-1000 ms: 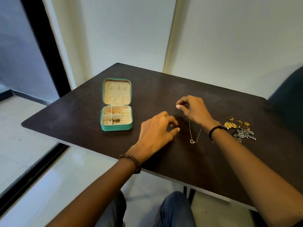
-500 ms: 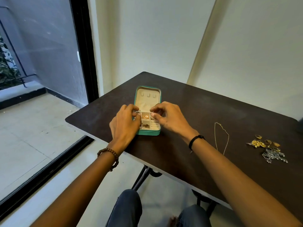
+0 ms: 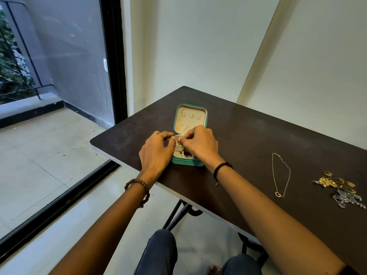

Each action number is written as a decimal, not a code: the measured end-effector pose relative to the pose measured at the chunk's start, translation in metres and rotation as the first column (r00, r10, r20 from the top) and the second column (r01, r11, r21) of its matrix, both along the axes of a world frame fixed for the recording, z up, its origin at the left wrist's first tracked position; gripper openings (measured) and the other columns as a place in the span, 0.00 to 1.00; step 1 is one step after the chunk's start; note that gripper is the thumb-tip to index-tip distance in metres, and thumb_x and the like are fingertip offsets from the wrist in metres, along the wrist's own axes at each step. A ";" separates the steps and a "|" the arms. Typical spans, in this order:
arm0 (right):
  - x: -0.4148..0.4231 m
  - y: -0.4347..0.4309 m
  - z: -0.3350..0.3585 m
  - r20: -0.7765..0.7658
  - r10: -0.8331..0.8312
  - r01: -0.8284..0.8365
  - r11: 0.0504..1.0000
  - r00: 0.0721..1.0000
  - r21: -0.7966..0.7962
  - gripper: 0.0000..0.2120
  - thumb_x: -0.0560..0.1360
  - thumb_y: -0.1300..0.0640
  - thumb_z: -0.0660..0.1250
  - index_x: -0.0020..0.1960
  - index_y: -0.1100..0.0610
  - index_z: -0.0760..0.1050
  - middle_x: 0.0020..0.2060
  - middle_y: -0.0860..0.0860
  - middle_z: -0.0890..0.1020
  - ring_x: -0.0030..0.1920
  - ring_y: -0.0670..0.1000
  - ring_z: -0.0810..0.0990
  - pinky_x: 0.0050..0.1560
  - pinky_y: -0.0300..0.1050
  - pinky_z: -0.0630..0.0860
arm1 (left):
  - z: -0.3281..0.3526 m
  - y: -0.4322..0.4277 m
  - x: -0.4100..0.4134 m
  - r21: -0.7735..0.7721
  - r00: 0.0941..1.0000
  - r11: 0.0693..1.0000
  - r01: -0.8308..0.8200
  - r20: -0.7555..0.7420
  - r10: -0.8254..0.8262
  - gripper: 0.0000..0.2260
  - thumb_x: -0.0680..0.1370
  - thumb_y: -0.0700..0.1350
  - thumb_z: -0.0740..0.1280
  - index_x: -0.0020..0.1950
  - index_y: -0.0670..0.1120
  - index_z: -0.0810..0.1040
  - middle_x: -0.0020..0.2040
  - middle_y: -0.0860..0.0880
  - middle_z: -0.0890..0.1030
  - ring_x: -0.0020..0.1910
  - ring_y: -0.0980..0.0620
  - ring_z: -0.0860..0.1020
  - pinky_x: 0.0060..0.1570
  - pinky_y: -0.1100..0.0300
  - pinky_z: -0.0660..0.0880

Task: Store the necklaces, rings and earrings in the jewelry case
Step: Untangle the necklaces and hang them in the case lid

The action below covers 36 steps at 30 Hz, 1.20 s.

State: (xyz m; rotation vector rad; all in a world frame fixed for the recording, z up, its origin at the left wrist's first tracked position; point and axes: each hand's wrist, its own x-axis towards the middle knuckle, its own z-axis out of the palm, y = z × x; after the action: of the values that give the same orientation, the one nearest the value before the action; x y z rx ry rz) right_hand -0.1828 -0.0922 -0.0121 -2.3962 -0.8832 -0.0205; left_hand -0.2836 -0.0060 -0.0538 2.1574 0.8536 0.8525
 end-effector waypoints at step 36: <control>0.006 -0.157 0.072 -0.669 0.396 -0.039 0.876 0.630 0.481 0.11 0.81 0.60 0.67 0.59 0.65 0.79 0.51 0.61 0.86 0.51 0.54 0.86 0.51 0.41 0.83 | 0.087 -0.066 0.011 -0.311 0.820 0.763 0.567 0.297 -0.489 0.09 0.79 0.51 0.67 0.50 0.47 0.82 0.41 0.50 0.84 0.40 0.56 0.83 0.42 0.65 0.79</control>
State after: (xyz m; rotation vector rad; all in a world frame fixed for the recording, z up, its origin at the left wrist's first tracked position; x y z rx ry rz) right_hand -0.1770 -0.2489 0.0601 -1.6009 -0.6538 0.7639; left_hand -0.2730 -0.0718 0.0336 1.7776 0.2385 0.5322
